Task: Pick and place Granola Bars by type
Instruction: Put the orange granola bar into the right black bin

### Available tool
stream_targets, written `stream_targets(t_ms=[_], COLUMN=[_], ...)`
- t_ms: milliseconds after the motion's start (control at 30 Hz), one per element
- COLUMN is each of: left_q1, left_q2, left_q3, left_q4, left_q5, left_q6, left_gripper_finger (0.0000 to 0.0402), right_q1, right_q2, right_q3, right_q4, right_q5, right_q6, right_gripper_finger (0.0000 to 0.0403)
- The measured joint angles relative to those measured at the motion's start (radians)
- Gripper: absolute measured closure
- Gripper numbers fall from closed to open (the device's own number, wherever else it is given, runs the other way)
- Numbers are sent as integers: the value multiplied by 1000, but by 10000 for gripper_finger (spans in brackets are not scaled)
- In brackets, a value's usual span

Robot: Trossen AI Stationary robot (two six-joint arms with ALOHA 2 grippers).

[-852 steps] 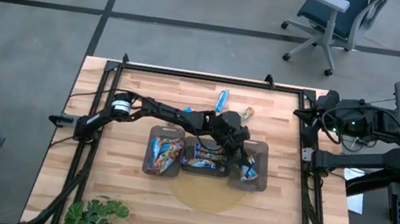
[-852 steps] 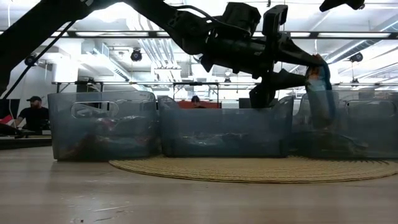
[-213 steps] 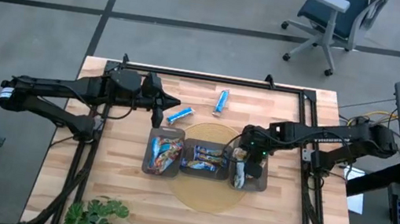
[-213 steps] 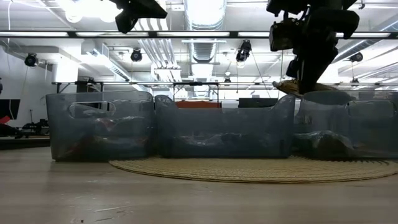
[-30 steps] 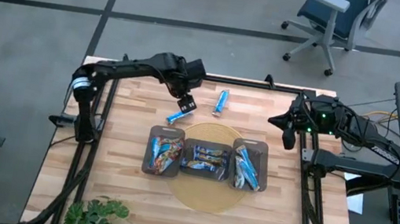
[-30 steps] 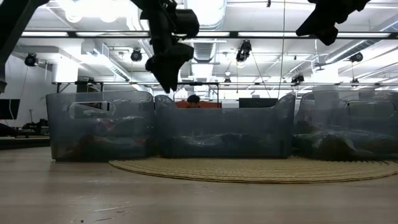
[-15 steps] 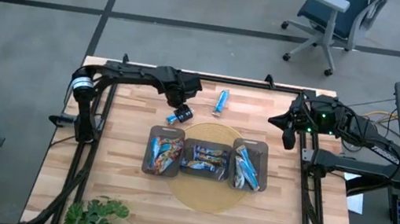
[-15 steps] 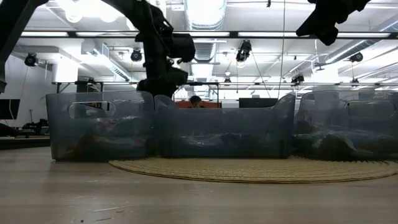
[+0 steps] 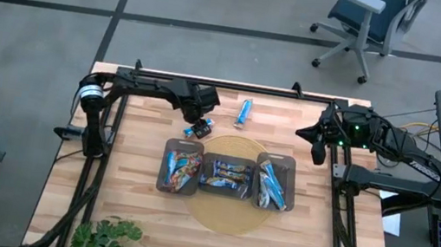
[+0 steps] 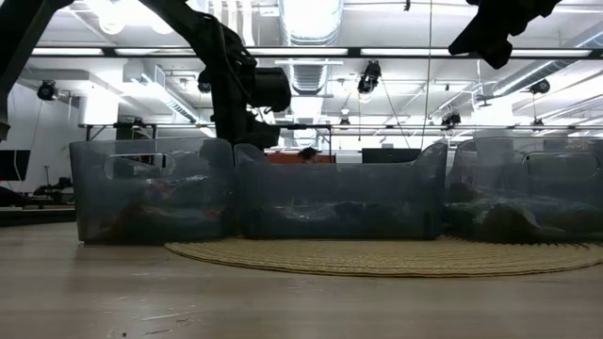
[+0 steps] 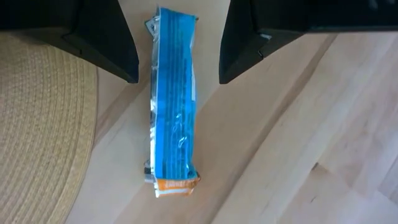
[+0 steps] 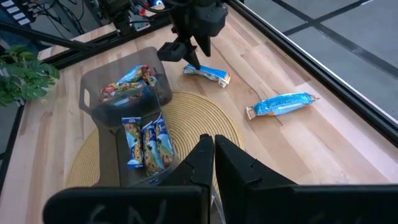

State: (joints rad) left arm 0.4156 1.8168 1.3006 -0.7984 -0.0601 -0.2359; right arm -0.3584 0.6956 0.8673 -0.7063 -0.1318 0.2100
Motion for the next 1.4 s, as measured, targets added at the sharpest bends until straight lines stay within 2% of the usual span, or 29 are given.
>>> stream_targets(t_ms=[433,867,1167,1400], left_q1=[2,3,3,3], left_q2=[0,2,1,1], left_q3=[-5,-120,-156,-156], left_q4=[47,173,196,196], left_q5=[1,21,51,56], left_q6=[23,-29,-53,-51], left_gripper_finger=[197,197,198,220], right_q1=[0,0,0,0], right_q2=[0,0,0,0], right_q3=[0,0,0,0], right_q4=[0,0,1,1], right_q5=[0,1,2,2], right_q6=[0,0,0,0], right_gripper_finger=[394,394,394,394])
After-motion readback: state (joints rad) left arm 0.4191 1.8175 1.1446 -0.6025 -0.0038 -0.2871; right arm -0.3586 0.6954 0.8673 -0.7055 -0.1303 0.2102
